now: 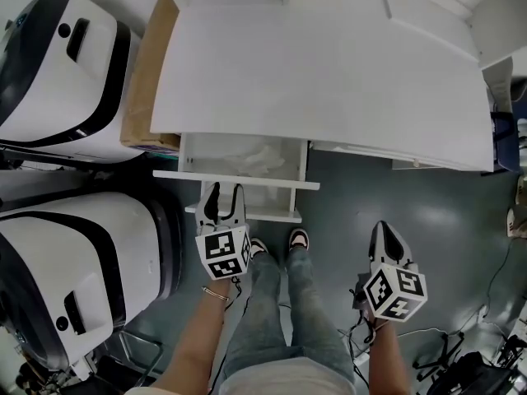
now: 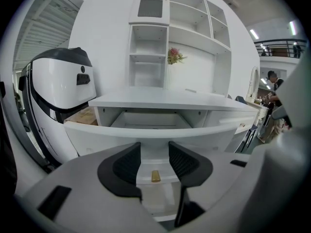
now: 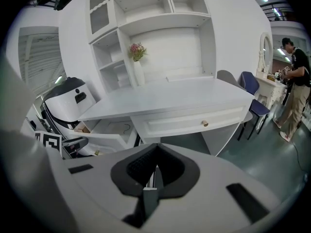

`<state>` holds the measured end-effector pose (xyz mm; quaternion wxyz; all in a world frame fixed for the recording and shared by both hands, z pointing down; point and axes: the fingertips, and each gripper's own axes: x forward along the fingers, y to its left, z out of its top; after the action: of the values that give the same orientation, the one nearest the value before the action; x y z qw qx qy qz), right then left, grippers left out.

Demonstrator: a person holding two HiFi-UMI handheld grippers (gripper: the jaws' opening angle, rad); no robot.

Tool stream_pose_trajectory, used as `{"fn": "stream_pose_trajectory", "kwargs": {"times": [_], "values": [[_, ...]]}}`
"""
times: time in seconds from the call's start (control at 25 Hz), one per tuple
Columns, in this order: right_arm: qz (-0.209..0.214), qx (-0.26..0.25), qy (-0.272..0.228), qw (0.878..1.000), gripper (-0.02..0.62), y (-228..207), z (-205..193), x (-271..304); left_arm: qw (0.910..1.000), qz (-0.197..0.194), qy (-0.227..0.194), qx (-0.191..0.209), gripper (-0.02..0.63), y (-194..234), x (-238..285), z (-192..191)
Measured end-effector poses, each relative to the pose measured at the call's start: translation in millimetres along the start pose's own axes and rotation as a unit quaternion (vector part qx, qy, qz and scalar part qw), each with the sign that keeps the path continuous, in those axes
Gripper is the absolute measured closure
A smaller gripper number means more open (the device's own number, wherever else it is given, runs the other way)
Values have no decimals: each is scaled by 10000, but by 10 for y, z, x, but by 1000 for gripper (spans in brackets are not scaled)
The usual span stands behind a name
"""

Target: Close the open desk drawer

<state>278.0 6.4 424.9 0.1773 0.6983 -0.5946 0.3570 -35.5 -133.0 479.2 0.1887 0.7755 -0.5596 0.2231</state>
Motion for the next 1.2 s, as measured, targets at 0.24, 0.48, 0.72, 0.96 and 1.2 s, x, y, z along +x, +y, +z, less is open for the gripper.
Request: {"fn": "stream_pose_trajectory", "kwargs": {"times": [0.24,0.48,0.72,0.96,1.2], "values": [[-154,151,-39,9998,589,-144,26,-50,10000,31,-71,58,422,13,221,154],[-306,273,-50,9991,589,-260,50,-73,9998,41,-155,109,422,21,432,304],[-380,322,-16,9988,589,-299,52,-56,9997,34,-224,125,422,16,605,424],[-344,279,5,9990,589,-253,78,-20,9994,60,-300,129,422,5,745,527],[-315,220,21,9993,589,-191,96,14,9992,4,-382,127,422,14,758,534]]}}
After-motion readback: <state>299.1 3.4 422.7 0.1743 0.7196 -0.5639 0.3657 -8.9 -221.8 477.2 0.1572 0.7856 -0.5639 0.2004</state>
